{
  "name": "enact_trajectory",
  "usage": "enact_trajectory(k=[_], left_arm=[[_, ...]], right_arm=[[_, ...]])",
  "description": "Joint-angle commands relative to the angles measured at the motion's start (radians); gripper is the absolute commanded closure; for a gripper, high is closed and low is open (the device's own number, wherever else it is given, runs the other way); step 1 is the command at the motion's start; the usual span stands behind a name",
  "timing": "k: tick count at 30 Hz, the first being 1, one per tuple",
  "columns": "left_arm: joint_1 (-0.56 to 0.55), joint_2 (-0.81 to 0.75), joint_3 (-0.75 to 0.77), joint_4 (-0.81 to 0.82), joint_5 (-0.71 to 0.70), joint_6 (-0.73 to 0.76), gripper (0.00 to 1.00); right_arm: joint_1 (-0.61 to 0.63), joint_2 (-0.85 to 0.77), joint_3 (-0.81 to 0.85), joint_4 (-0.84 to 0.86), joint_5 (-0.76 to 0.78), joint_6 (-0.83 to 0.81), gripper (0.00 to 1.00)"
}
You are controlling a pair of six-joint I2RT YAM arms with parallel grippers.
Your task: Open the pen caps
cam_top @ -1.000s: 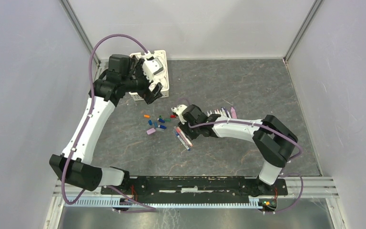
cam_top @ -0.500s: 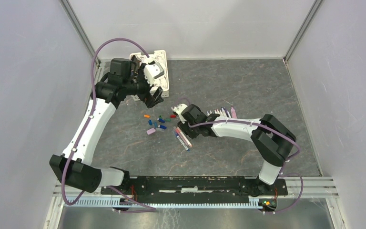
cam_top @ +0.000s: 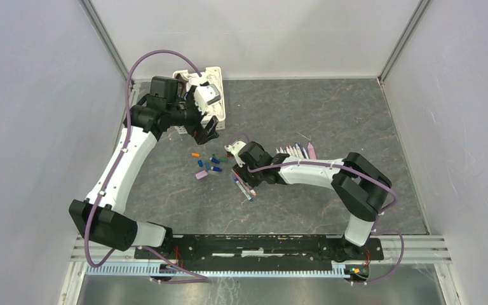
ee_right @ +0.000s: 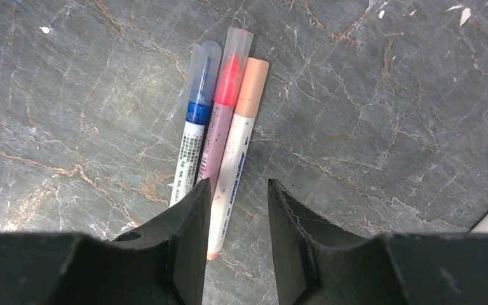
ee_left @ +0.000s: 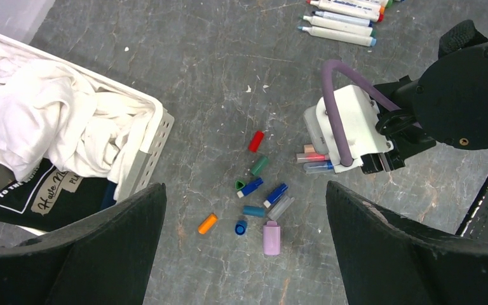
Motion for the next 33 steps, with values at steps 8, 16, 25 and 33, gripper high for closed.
enact_trajectory(k=[8, 16, 25, 33], left_arm=[[0.004, 0.012, 0.034, -0.056, 0.036, 0.073, 0.00], [0.003, 0.025, 0.038, -0.113, 0.063, 0.138, 0.00], [0.002, 0.064, 0.029, -0.260, 0.194, 0.304, 0.00], [-0.044, 0.076, -0.051, -0.350, 0.316, 0.550, 0.00]], right_arm=[[-0.005, 0.030, -0.022, 0.036, 0.027, 0.000, 0.70], [-0.060, 0.022, -0.074, 0.056, -0.006, 0.005, 0.79], [-0.166, -0.105, -0.104, 0.089, -0.310, -0.009, 1.00], [-0.230, -0.186, 0.013, -0.073, -0.677, -0.099, 1.00]])
